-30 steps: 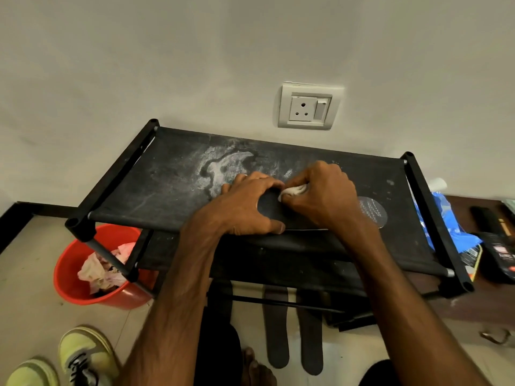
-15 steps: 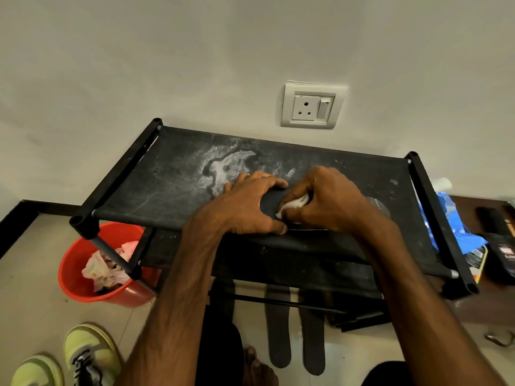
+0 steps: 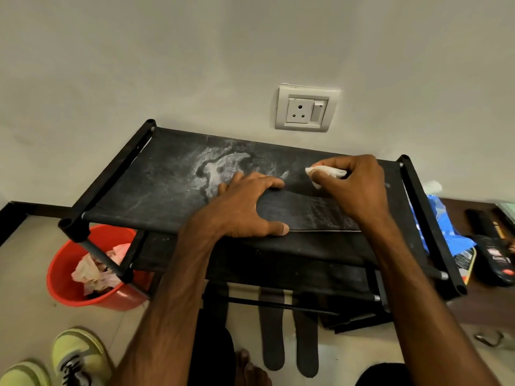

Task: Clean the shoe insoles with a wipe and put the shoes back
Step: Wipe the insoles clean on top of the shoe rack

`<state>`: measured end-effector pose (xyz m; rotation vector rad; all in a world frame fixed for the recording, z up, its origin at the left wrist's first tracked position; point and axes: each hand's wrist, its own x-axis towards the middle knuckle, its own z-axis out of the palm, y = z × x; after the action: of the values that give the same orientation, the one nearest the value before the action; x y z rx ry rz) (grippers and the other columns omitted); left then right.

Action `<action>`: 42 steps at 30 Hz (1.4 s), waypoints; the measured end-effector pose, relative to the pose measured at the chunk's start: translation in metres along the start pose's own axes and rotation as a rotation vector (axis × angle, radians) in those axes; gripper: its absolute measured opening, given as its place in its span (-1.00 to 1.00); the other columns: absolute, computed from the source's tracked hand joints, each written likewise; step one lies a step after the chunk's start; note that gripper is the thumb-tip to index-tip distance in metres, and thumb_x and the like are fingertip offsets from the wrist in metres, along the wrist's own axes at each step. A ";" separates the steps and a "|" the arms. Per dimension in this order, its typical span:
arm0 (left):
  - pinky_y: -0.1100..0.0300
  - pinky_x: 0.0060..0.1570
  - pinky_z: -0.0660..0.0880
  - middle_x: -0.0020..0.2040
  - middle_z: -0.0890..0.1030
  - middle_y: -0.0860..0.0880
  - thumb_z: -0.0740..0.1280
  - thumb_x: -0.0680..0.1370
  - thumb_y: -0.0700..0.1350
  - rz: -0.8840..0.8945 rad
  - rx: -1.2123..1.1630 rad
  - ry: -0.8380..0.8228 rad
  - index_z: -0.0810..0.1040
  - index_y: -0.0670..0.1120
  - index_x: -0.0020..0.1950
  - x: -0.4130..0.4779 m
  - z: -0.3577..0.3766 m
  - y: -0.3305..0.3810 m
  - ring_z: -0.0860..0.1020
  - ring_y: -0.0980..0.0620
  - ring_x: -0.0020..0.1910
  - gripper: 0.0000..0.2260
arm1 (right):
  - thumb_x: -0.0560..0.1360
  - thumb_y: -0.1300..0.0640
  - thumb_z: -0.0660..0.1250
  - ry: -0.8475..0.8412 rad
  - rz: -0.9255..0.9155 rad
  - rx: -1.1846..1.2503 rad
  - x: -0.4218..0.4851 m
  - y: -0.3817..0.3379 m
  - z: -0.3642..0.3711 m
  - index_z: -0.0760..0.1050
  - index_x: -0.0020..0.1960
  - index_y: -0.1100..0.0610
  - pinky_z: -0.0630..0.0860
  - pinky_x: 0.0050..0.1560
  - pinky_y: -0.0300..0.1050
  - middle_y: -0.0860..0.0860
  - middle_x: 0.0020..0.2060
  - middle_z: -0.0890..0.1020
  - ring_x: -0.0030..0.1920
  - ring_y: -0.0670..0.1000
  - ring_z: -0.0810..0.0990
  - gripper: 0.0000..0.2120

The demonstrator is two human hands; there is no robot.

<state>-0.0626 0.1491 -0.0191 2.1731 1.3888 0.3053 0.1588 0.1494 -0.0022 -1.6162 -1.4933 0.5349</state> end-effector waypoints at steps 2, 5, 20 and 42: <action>0.00 0.34 0.12 0.43 0.34 0.17 0.48 0.37 0.34 0.006 0.006 0.055 0.30 0.23 0.50 0.002 0.005 0.008 0.23 0.06 0.38 -0.24 | 0.47 0.03 0.54 -0.019 -0.001 -0.006 0.000 0.004 -0.005 0.76 -0.09 -0.01 0.69 -0.12 -0.14 -0.13 -0.30 0.73 -0.22 -0.17 0.71 -0.95; -0.11 0.43 0.12 0.42 0.37 0.17 0.46 0.36 0.39 0.025 0.035 0.077 0.33 0.23 0.48 0.007 0.012 0.019 0.23 0.06 0.38 -0.25 | 0.47 0.04 0.54 -0.042 0.010 -0.018 0.002 0.008 -0.012 0.76 -0.06 -0.02 0.67 -0.13 -0.19 -0.14 -0.24 0.74 -0.18 -0.17 0.70 -0.94; -0.11 0.47 0.20 0.40 0.37 0.12 0.52 0.36 0.30 0.001 0.045 -0.022 0.37 0.16 0.48 0.000 -0.006 0.009 0.25 0.02 0.42 -0.25 | 0.46 0.10 0.54 -0.349 -0.109 -0.227 0.000 -0.002 -0.004 0.77 -0.05 -0.03 0.54 -0.25 -0.39 -0.11 -0.22 0.74 -0.20 -0.18 0.67 -0.92; -0.19 0.49 0.13 0.38 0.46 0.18 0.61 0.31 0.18 -0.081 -0.132 -0.038 0.09 0.13 0.55 -0.002 -0.006 0.014 0.26 -0.02 0.47 -0.02 | 0.50 0.06 0.48 -0.378 -0.078 -0.559 0.003 -0.010 0.011 0.72 0.01 -0.14 0.67 -0.02 0.08 -0.05 -0.10 0.74 -0.12 0.01 0.67 -0.86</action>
<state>-0.0556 0.1444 -0.0066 2.0003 1.3919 0.3147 0.1451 0.1549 0.0004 -1.9365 -2.1179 0.4135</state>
